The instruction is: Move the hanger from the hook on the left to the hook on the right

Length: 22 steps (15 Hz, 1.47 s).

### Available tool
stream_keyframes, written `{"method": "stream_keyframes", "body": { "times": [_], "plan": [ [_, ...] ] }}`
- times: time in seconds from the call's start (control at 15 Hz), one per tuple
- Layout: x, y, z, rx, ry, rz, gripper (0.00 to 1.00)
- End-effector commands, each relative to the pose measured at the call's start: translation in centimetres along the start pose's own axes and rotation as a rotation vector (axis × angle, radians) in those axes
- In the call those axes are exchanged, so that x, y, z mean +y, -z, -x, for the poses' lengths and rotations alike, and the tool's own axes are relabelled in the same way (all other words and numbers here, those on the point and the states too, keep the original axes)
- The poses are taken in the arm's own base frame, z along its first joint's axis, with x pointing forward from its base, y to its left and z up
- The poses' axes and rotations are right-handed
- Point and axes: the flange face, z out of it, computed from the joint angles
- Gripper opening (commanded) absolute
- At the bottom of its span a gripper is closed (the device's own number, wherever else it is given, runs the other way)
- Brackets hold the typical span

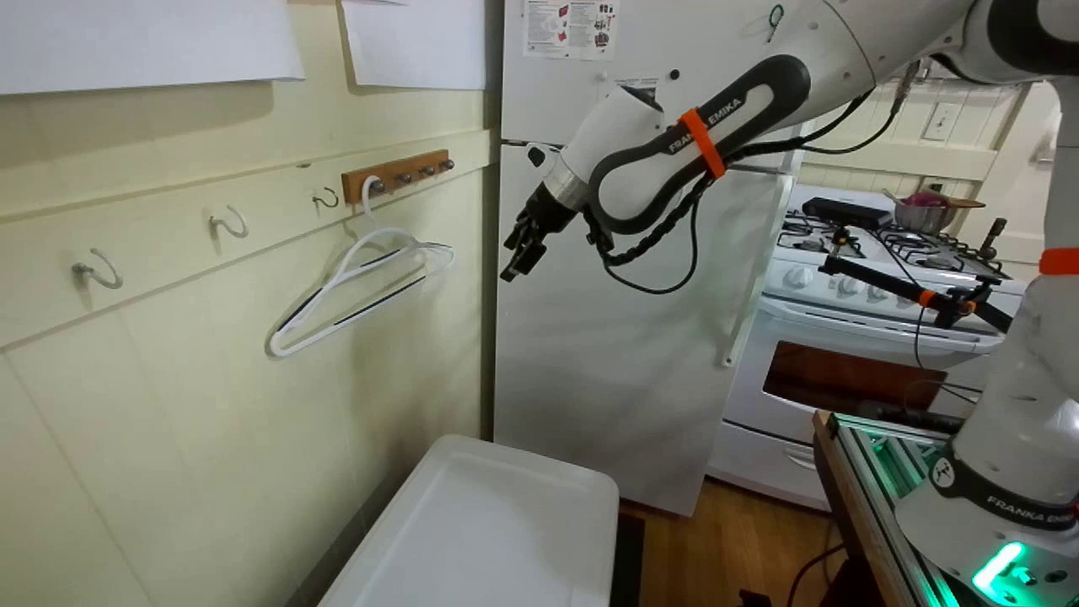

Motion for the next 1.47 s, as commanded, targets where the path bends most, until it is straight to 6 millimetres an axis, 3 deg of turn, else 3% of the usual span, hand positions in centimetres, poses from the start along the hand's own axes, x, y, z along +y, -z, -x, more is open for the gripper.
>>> {"method": "stream_keyframes", "body": {
  "times": [0.0, 0.27, 0.6, 1.2, 1.27, 1.4],
  "plan": [
    [-0.1, 2.5, 2.6, -0.106, -0.096, -0.051, 1.00],
    [-0.1, 3.0, 3.7, -0.204, -0.195, -0.112, 1.00],
    [-2.2, 3.6, 2.7, -0.200, -0.249, -0.097, 1.00],
    [-4.2, 3.6, 0.9, -0.183, -0.371, 0.000, 1.00],
    [-3.3, 3.2, 0.7, -0.203, -0.356, -0.016, 1.00],
    [-3.5, 3.2, 0.5, -0.200, -0.354, -0.017, 1.00]
  ]
}}
